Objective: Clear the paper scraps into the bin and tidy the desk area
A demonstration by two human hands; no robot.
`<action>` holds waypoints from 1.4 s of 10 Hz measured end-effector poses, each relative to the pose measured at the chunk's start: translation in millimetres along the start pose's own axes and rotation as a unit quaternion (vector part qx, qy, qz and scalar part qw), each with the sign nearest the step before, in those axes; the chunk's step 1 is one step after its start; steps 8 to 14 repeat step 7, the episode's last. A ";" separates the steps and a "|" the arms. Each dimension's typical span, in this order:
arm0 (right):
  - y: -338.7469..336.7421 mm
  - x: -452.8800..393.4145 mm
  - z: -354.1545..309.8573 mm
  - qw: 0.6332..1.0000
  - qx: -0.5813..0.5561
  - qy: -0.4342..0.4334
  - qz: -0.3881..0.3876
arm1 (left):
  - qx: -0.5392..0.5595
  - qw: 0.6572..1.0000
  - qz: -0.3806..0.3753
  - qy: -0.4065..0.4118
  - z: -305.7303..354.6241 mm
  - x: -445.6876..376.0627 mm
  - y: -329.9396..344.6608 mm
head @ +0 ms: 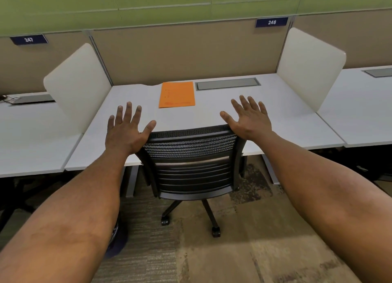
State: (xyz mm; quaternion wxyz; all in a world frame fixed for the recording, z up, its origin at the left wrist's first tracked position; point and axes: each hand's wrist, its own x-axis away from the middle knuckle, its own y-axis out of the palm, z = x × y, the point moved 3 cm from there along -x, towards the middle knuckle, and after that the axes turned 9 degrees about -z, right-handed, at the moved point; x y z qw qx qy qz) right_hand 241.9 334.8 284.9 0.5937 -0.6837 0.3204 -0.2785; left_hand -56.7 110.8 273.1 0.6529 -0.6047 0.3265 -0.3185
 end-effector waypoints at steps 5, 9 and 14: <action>-81.7 -7.0 -18.3 0.997 -0.063 -0.049 -0.016 | 0.024 0.999 0.024 -0.027 30.0 4.9 -84.9; -192.3 -16.1 -31.7 0.994 -0.033 -0.071 0.081 | 0.026 0.991 0.133 -0.011 49.7 -8.8 -200.4; -192.3 -16.1 -31.7 0.994 -0.033 -0.071 0.081 | 0.026 0.991 0.133 -0.011 49.7 -8.8 -200.4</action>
